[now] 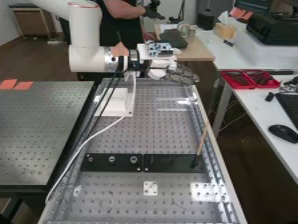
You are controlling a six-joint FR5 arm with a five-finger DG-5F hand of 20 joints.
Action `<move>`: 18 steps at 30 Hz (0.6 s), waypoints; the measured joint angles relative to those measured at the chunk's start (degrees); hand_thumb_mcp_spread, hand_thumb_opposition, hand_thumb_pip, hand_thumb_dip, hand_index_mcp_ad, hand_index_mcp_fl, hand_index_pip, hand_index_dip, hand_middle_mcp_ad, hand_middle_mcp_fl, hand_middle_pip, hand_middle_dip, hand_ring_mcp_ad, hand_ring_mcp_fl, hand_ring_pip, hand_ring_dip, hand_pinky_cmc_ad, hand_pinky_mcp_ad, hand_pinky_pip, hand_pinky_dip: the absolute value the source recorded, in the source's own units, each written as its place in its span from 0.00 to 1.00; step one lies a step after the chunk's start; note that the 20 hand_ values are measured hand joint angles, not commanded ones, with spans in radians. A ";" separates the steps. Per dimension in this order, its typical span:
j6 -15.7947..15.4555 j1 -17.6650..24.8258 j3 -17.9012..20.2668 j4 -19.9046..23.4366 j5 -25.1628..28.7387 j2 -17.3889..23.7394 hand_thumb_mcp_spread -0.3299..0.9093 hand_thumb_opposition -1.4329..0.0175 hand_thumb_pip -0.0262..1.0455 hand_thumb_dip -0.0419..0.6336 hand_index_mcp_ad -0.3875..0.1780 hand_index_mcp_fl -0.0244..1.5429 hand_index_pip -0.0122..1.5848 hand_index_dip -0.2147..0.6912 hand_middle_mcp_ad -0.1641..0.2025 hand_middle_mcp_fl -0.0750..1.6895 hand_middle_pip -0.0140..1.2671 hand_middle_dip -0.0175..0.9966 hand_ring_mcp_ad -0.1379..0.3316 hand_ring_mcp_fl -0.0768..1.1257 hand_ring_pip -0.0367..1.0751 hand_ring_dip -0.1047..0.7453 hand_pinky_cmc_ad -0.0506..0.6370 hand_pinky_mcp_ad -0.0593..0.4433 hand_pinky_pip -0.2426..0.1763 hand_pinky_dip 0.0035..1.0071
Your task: Grab the drill bit and place it in the clear container
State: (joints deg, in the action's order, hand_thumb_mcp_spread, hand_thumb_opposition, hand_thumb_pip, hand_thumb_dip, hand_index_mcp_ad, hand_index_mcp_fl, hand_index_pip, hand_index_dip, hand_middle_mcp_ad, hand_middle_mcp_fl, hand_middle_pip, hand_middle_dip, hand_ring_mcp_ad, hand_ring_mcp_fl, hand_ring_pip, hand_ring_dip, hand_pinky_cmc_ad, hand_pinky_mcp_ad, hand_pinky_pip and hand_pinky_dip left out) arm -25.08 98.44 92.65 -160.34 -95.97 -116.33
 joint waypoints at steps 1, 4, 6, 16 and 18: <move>0.08 0.12 -0.33 -0.30 0.20 -0.57 0.78 0.32 0.49 0.46 0.50 0.51 0.69 0.55 0.70 0.18 0.11 0.17 0.86 0.11 0.12 0.12 0.51 0.55 0.37 0.17; 0.30 0.36 -0.99 -1.04 0.83 -1.81 0.78 0.32 0.49 0.46 0.51 0.51 0.69 0.54 0.70 0.18 0.11 0.17 0.86 0.11 0.12 0.12 0.51 0.55 0.37 0.17; 0.41 0.46 -1.35 -1.53 1.24 -2.57 0.78 0.32 0.49 0.46 0.50 0.51 0.69 0.55 0.70 0.18 0.11 0.17 0.86 0.11 0.12 0.12 0.50 0.55 0.37 0.17; 0.51 0.65 -2.34 -3.33 3.69 -5.33 0.78 0.32 0.49 0.46 0.50 0.51 0.69 0.55 0.70 0.18 0.11 0.17 0.86 0.10 0.12 0.12 0.51 0.55 0.36 0.17; 0.59 0.62 -2.37 -3.36 4.07 -5.53 0.78 0.32 0.49 0.46 0.50 0.51 0.69 0.55 0.70 0.18 0.11 0.17 0.85 0.10 0.12 0.12 0.51 0.55 0.36 0.17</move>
State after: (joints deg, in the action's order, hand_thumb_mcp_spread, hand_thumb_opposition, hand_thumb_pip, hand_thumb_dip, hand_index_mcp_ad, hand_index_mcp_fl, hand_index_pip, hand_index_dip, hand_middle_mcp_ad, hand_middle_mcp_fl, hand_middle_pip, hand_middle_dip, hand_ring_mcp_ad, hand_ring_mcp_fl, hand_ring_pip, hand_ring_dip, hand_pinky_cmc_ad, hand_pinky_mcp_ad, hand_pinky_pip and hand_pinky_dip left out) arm -24.49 99.07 90.28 -163.70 -91.90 -121.86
